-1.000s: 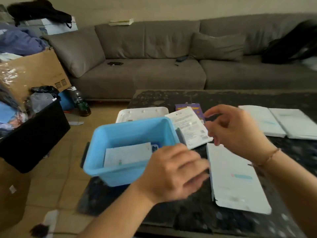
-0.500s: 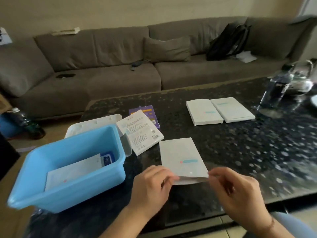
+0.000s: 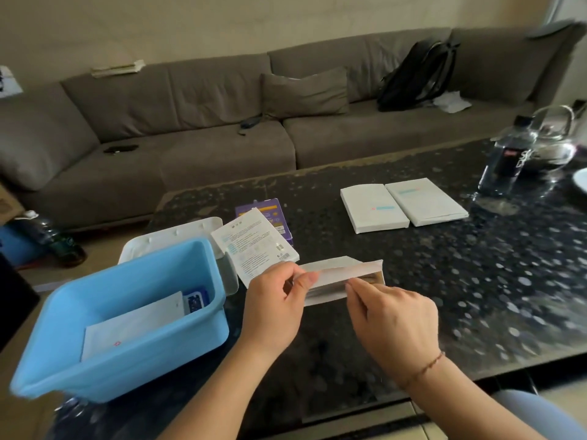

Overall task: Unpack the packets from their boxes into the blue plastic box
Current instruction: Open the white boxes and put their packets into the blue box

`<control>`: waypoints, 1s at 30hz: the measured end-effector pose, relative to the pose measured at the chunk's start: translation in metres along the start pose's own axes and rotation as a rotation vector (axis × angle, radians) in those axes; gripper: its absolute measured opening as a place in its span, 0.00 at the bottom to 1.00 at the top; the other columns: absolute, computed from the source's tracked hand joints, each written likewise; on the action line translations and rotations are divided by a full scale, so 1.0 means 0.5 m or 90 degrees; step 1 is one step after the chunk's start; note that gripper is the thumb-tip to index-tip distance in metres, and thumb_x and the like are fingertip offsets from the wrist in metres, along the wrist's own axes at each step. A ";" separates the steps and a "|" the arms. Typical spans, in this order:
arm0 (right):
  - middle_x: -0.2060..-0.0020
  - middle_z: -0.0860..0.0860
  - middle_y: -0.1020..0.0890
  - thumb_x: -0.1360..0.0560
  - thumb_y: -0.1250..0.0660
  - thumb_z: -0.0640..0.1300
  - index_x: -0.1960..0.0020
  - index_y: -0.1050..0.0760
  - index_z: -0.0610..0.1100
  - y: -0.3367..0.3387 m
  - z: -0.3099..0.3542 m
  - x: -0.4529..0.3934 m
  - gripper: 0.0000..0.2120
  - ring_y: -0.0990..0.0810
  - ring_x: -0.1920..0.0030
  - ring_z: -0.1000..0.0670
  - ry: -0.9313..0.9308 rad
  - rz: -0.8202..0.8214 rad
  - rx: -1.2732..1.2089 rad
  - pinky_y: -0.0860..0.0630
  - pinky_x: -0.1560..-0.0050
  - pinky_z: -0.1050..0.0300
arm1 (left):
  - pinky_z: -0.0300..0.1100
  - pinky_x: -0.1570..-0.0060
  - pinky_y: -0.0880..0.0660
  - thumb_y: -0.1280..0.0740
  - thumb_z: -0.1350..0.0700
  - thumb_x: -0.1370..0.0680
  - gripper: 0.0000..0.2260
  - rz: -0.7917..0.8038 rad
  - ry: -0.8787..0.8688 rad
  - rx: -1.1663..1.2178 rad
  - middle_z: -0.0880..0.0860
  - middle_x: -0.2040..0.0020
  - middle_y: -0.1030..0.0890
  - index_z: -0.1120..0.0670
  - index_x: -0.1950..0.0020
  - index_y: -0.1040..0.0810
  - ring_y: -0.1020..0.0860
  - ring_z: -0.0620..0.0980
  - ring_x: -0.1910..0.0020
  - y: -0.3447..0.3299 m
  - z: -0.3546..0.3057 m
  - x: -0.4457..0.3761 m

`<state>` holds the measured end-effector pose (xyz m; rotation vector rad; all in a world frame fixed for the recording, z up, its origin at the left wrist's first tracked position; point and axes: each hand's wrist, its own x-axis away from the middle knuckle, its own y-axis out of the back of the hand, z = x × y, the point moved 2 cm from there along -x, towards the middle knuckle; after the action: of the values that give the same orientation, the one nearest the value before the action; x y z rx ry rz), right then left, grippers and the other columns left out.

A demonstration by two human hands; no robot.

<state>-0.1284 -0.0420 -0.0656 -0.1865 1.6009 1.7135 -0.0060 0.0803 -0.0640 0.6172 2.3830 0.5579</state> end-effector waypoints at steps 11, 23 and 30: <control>0.74 0.50 0.34 0.40 0.23 0.38 0.66 0.25 0.46 -0.024 0.019 -0.048 0.12 0.51 0.79 0.51 0.007 0.296 0.161 0.55 0.74 0.65 | 0.26 0.63 0.24 0.36 0.41 0.26 0.11 0.027 0.011 -0.018 0.39 0.60 0.21 0.47 0.59 0.24 0.20 0.37 0.57 -0.011 0.015 -0.009; 0.68 0.46 0.18 0.34 0.26 0.40 0.59 0.19 0.42 -0.044 0.040 -0.040 0.05 0.20 0.69 0.44 0.165 0.270 0.184 0.53 0.75 0.62 | 0.32 0.54 0.20 0.36 0.44 0.24 0.12 0.076 -0.035 0.019 0.38 0.56 0.21 0.52 0.59 0.24 0.23 0.35 0.44 -0.021 0.035 0.000; 0.84 0.52 0.32 0.54 0.25 0.33 0.75 0.29 0.45 -0.040 0.001 -0.013 0.16 0.35 0.85 0.48 0.229 0.139 0.127 0.47 0.77 0.63 | 0.31 0.58 0.21 0.36 0.43 0.25 0.13 0.070 -0.007 0.057 0.36 0.59 0.22 0.52 0.59 0.23 0.21 0.35 0.50 -0.017 0.037 0.005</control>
<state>-0.1117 -0.0460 -0.0773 -0.2379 2.1117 1.7396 0.0020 0.0793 -0.0828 0.7919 2.3852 0.4961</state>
